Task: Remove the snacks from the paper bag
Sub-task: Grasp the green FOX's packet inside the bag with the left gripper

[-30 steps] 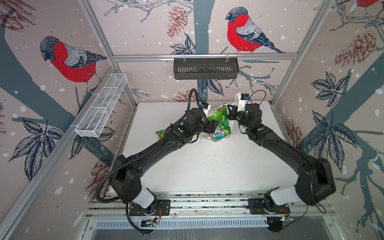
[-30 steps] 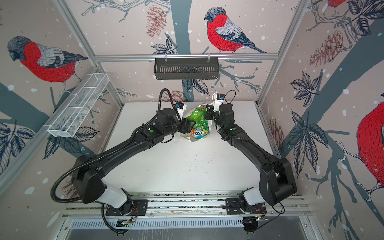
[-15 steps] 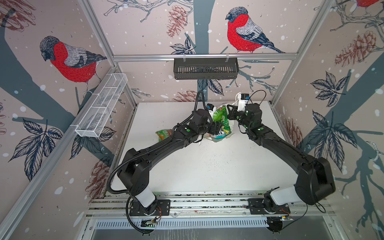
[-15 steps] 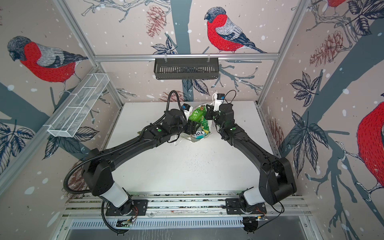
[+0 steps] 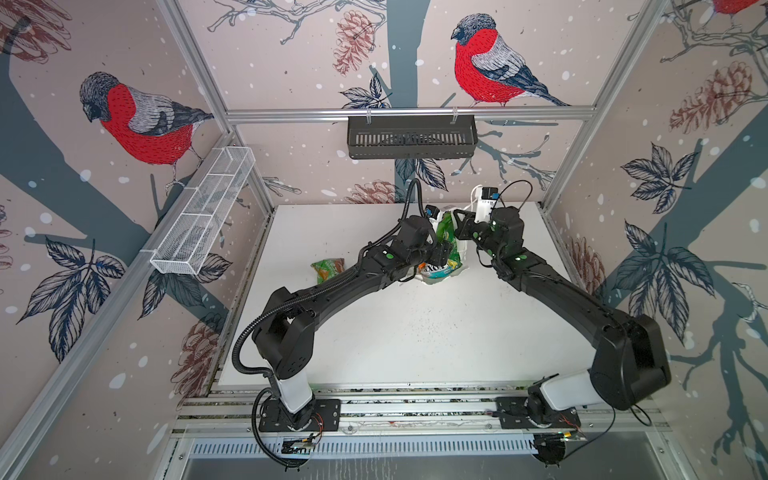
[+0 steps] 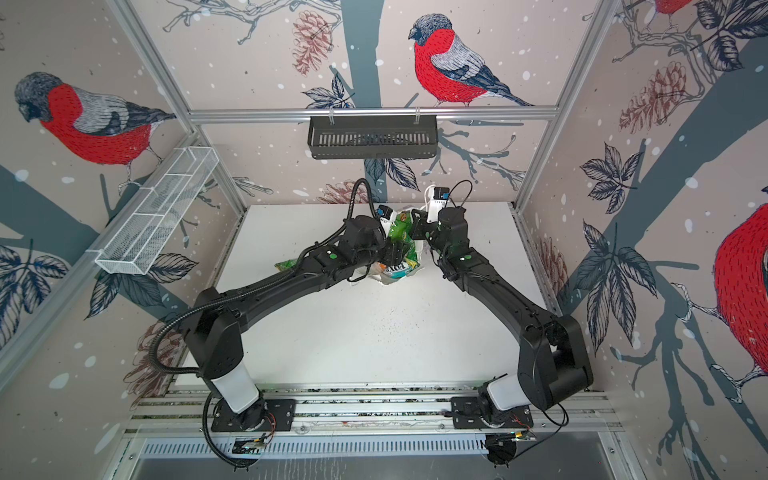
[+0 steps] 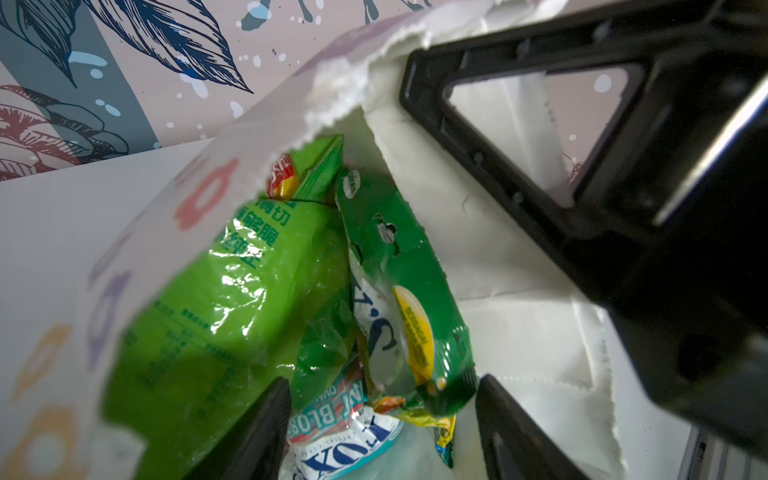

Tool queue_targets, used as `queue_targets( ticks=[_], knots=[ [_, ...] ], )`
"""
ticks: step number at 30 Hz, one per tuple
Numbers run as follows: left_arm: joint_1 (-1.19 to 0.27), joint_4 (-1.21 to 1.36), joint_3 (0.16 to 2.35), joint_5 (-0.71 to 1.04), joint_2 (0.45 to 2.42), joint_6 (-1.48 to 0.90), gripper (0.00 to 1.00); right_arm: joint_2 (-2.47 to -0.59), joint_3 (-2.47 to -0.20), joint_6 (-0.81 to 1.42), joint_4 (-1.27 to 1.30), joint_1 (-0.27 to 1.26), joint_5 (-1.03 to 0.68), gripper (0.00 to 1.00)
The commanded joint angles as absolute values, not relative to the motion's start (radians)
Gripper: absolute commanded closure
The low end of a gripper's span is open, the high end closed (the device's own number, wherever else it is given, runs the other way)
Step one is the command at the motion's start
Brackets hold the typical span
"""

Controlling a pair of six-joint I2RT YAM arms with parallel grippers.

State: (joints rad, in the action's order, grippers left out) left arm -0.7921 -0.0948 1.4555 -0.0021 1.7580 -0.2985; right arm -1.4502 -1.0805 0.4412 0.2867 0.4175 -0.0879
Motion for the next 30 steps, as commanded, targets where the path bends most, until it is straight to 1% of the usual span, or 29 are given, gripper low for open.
queue_targets(
  ticks=[1,8,13,15,18,21,25,28,30],
  knots=[
    [-0.798,-0.088,1.468,-0.063,1.767,-0.292,0.3,-1.445,-1.083,0.45,0.337,0.419,-0.112,1.0],
    [-0.799,-0.078,1.479,-0.091,1.774,-0.299,0.4,-1.445,-1.083,0.449,0.337,0.419,-0.11,1.0],
    [-0.799,-0.075,1.484,-0.091,1.776,-0.298,0.5,-1.45,-1.086,0.453,0.335,0.419,-0.111,1.0],
    [-0.799,-0.071,1.483,-0.086,1.776,-0.299,0.53,-1.452,-1.087,0.455,0.335,0.419,-0.112,1.0],
    [-0.799,-0.074,1.49,-0.091,1.782,-0.301,0.54,-1.453,-1.089,0.457,0.337,0.421,-0.114,1.0],
    [-0.799,-0.086,1.505,-0.092,1.788,-0.296,0.61,-1.452,-1.087,0.462,0.339,0.42,-0.114,1.0],
    [-0.799,-0.114,1.526,-0.106,1.799,-0.294,0.62,-1.453,-1.081,0.469,0.348,0.421,-0.115,1.0],
    [-0.799,-0.12,1.524,-0.121,1.798,-0.298,0.68,-1.462,-1.089,0.472,0.35,0.42,-0.122,1.0],
    [-0.799,-0.118,1.519,-0.127,1.796,-0.297,0.69,-1.465,-1.092,0.474,0.35,0.42,-0.127,1.0]
  ],
)
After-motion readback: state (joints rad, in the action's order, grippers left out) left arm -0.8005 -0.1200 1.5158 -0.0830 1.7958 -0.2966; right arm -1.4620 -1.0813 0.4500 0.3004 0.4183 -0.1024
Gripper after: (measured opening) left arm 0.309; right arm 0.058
